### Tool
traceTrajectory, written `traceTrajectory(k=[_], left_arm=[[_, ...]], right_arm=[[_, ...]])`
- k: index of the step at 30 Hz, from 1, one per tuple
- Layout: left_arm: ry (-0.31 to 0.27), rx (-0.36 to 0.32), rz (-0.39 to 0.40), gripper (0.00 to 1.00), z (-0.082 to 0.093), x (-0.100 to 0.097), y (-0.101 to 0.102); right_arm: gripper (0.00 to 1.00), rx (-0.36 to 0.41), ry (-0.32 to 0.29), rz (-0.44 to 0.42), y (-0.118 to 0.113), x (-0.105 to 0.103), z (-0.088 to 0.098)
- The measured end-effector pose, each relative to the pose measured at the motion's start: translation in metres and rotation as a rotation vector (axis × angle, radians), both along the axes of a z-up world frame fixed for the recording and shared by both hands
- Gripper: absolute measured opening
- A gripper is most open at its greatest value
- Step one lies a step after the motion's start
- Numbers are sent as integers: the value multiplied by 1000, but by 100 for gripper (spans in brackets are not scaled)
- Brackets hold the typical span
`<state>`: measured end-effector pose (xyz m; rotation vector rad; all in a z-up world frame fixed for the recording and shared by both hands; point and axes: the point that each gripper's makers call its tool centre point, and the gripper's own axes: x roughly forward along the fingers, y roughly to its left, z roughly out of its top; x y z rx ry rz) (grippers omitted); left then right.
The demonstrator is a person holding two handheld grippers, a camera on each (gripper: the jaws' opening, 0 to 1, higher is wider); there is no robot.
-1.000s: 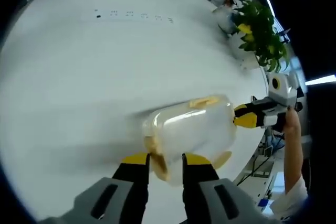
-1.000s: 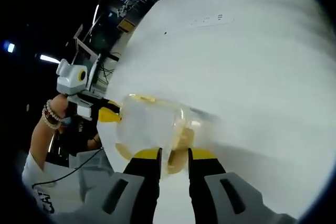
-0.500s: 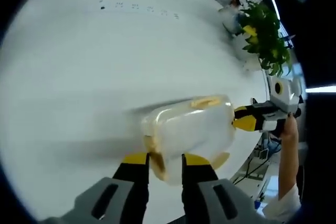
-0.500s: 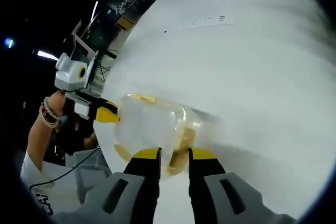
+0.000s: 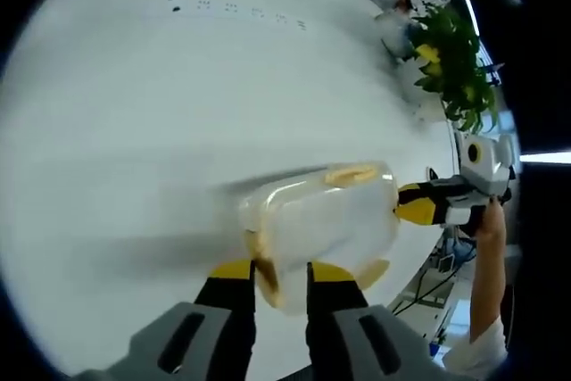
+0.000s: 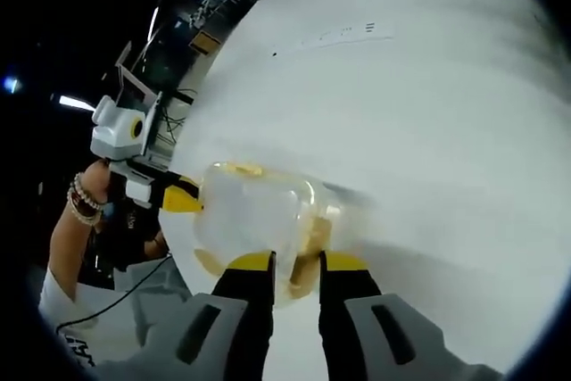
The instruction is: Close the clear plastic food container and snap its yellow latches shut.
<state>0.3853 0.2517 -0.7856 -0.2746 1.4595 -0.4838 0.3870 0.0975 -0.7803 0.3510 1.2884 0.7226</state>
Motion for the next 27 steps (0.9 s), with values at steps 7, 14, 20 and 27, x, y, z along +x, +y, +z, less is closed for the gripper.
traceTrajectory(k=[7,14,20,27], left_arm=[[2,6,8,13,-7,2,-8],[6,-23,40,14,-8,-3,-13],[0,-47,45,19,-4,-6,-17],[-35,-65,12,23,-1,-11,-18]], right_arm=[[14,26,8,-19,1,-2,-3],[10,33,23,-35,2,-1,-3],[12,35,37,-33,8,-2,-15],[15,18,-10,-2,13,2,-14]])
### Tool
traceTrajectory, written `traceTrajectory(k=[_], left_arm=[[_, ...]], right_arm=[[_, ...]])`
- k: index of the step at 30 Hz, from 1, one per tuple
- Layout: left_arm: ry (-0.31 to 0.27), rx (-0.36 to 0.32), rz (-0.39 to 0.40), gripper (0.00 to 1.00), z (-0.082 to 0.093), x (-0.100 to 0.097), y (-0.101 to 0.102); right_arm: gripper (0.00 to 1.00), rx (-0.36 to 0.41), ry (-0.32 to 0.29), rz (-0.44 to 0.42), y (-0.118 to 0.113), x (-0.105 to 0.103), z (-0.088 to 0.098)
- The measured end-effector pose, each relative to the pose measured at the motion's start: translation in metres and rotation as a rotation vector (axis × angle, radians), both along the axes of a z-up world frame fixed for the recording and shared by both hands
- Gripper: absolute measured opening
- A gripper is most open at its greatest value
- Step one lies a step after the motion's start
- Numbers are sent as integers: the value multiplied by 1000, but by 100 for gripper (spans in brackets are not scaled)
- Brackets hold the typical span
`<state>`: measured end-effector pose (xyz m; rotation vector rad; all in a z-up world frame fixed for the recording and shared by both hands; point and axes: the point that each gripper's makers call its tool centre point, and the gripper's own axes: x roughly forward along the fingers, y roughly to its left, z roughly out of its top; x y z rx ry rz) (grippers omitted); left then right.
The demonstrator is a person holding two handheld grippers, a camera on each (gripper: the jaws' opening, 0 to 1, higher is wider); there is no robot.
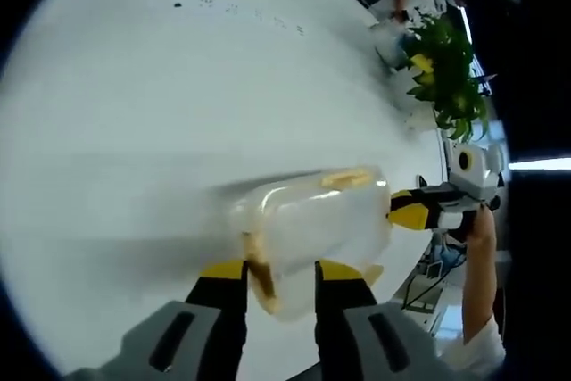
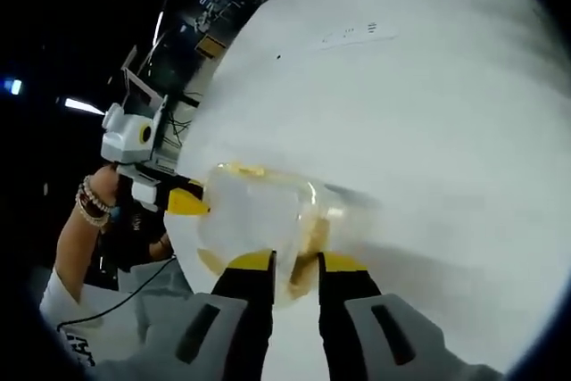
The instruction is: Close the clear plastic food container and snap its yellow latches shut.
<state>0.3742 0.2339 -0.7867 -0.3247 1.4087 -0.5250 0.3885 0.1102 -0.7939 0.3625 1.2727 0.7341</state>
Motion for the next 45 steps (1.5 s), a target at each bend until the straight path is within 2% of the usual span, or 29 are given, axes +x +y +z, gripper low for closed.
traceTrajectory(k=[2,3,4,5,6,7,9,10,11,13,16,18,22,28,31,35,40,41,42,43,45], left_arm=[[-71,6,-103,24,1,-1,1],[-86,12,-116,24,2,-2,1],[-121,15,-175,24,4,-3,3],[-137,10,-196,24,7,-3,3],[-133,8,-163,25,12,-2,4],[-165,8,-165,26,16,2,5],[-268,9,-160,25,28,17,8],[-340,24,-172,20,36,26,12],[-397,31,-182,16,42,31,12],[-470,12,-180,10,54,36,6],[-471,-34,-211,5,56,27,-7],[-509,-44,-241,0,53,23,-18],[-524,-60,-267,0,43,15,-34],[-497,-96,-221,0,36,15,-43],[-485,-140,-214,0,37,9,-54],[-483,-134,-246,0,30,3,-64],[-480,-112,-280,0,21,-4,-67],[-475,-110,-286,0,19,-5,-67],[-472,-104,-292,0,17,-7,-68],[-492,-122,-285,0,19,-6,-70],[-471,-127,-279,0,18,-9,-70]], right_arm=[[16,-34,-84,76,-2,4,2],[15,-52,-98,93,-2,4,4],[14,-82,-125,118,-3,5,6],[13,-105,-156,136,-4,8,8],[14,-137,-200,149,-5,14,13],[15,-151,-231,166,-5,17,17],[13,-175,-292,198,-4,23,26],[10,-179,-330,200,0,28,32],[7,-166,-347,197,3,30,37],[0,-119,-360,210,15,29,45],[0,-80,-350,205,31,28,47],[0,-61,-338,219,43,25,45],[0,-60,-336,253,53,21,43],[0,-55,-327,278,60,19,41],[0,-50,-320,295,61,15,39],[0,-54,-310,320,64,8,34],[0,-81,-309,358,67,-3,26],[0,-66,-327,363,69,-3,28],[0,-77,-314,364,67,-5,27],[0,-78,-317,371,68,-6,27],[0,-79,-321,373,68,-6,27]])
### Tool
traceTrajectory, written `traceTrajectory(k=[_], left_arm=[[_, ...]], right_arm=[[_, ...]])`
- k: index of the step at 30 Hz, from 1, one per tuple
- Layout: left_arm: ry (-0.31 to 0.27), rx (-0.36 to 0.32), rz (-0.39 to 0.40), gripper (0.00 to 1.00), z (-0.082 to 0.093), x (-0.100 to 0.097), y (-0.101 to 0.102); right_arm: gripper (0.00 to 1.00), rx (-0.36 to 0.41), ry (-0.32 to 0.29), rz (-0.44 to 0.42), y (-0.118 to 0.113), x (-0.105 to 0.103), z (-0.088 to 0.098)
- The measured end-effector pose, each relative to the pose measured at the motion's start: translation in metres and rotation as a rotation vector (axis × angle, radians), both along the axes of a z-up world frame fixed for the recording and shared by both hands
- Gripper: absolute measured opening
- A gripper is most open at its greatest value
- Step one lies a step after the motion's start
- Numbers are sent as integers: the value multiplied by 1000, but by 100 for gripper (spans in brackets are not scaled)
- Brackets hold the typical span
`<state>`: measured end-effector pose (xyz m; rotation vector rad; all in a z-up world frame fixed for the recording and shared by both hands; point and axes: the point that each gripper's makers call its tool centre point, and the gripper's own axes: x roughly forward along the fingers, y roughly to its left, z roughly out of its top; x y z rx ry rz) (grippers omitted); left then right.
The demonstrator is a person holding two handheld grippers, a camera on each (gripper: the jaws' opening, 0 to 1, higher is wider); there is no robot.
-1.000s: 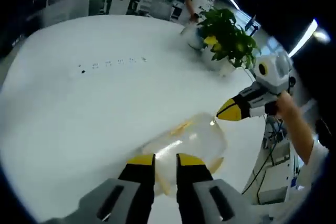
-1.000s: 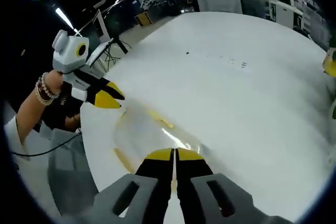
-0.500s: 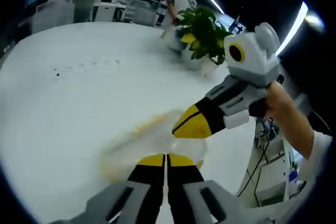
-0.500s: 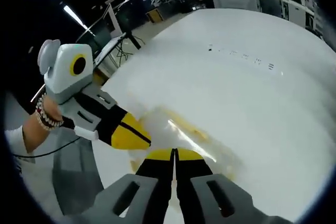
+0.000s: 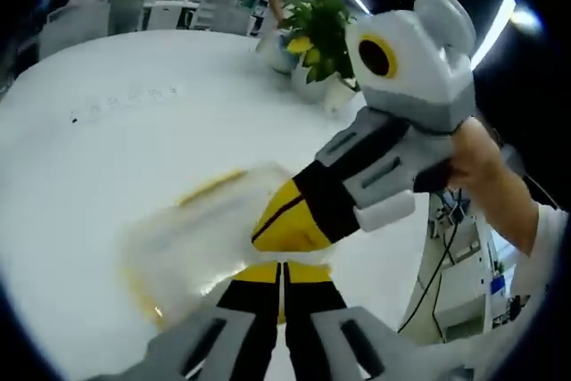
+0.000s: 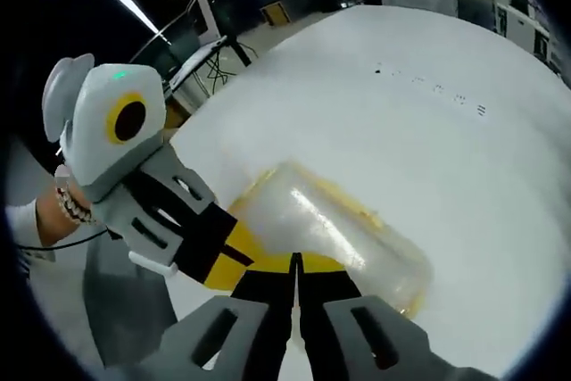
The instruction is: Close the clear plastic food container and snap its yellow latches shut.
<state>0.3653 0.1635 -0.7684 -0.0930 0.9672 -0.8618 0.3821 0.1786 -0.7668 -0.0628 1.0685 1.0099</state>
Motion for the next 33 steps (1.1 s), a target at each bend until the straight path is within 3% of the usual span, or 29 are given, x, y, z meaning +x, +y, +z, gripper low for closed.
traceTrajectory(k=[4,11,16,19,24,26,28,30,31,32,33], left_arm=[[37,-35,6,0,0,-6,-4],[45,-48,8,0,0,-14,-2],[20,-73,36,0,1,-13,0],[-4,-88,42,0,1,-14,1],[-15,-96,49,0,1,-12,1],[16,-106,37,0,1,-15,1],[12,-102,36,0,0,-13,0],[-49,-82,25,0,1,-9,0],[-43,-76,11,0,1,-13,-1],[-47,-72,8,0,1,-14,-1],[-59,-66,1,0,1,-13,-1]], right_arm=[[0,7,-3,-11,2,2,0],[0,31,11,-53,5,17,0],[0,37,9,-92,6,29,2],[0,9,-71,-114,3,46,4],[0,22,-31,-110,8,45,5],[0,56,-87,-161,12,56,10],[0,105,-33,-197,17,55,13],[0,55,-52,-233,10,61,2],[0,28,-58,-251,6,63,-3],[0,29,-102,-279,4,75,-6],[0,24,-80,-291,2,73,-10]])
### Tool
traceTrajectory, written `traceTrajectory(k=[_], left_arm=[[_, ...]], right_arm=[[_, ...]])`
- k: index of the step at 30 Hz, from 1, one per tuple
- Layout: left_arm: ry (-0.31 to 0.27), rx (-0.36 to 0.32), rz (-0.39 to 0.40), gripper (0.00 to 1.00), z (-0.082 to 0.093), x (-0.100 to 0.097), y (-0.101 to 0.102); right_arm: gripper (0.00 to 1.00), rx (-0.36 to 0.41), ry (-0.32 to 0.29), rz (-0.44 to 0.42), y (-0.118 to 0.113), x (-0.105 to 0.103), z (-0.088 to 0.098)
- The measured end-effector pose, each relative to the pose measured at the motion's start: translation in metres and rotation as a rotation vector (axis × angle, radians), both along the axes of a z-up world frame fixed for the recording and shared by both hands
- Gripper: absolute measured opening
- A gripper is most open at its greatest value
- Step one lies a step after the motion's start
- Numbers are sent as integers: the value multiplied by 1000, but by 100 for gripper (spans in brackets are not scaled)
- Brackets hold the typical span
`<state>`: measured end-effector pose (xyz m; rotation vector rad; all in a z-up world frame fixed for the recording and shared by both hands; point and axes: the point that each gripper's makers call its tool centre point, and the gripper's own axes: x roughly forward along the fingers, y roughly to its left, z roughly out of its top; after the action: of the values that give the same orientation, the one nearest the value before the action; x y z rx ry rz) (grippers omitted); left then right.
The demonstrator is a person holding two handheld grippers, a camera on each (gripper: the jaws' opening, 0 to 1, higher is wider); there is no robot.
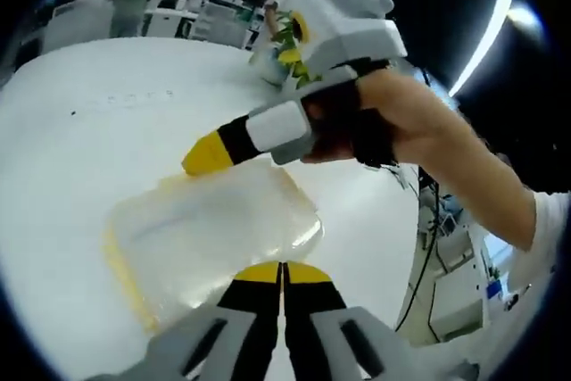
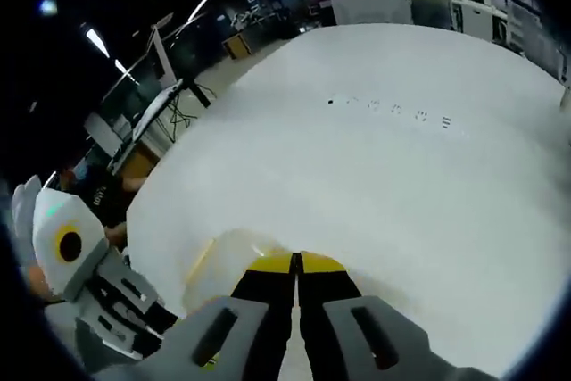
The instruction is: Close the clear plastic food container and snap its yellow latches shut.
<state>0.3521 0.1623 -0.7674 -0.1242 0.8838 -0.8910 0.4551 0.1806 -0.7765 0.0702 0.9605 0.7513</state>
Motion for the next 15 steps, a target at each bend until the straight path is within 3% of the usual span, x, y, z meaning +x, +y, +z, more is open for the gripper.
traceTrajectory(k=[3,8,10,13,14,15], left_arm=[[-36,14,-23,0,0,0,0],[-82,50,-47,0,1,-1,-1],[-113,76,-70,0,1,0,-1],[-287,192,-111,0,5,10,4],[-339,220,-115,12,7,13,5],[-358,240,-127,20,6,13,6]], right_arm=[[0,89,13,-70,3,7,-4],[0,96,58,-99,1,9,-7],[0,111,57,-29,7,4,-1],[1,107,-6,112,18,-1,21],[5,95,-13,135,18,-2,24],[10,17,-46,272,20,-10,30]])
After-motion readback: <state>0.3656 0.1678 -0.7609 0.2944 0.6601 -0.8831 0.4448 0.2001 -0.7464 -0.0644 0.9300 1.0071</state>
